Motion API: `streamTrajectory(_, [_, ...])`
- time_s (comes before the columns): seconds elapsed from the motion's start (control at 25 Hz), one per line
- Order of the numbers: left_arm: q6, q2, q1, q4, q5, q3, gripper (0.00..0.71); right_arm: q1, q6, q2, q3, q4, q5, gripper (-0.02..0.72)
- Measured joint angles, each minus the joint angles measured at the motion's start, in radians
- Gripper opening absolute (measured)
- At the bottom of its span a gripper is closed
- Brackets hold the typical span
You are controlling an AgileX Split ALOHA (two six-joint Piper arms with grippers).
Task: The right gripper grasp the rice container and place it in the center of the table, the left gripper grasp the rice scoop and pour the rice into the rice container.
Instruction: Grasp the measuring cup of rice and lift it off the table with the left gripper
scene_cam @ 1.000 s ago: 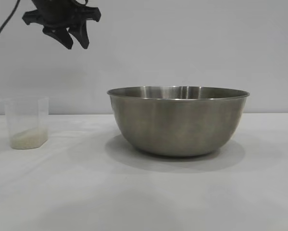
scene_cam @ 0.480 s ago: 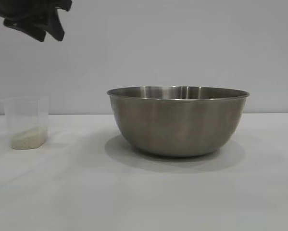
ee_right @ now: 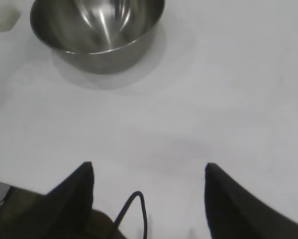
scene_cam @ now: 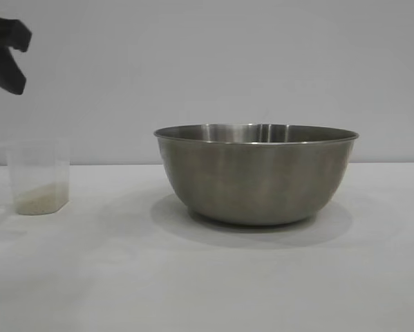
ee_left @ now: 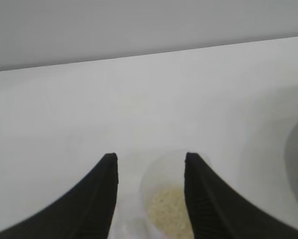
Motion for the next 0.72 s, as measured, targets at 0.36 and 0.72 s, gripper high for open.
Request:
streamTrajectory(0.36, [-0.002, 0.215, 0.0, -0.015, -0.321, 0.109, 0.266, 0.0, 0.001, -0.002, 0.0, 0.0, 0.0, 0.391])
streamTrajectory(0.72, [-0.035, 0.356, 0.0, -0.015, -0.35, 0.095, 0.266, 0.0, 0.001, -0.002, 0.0, -0.002, 0.0, 0.393])
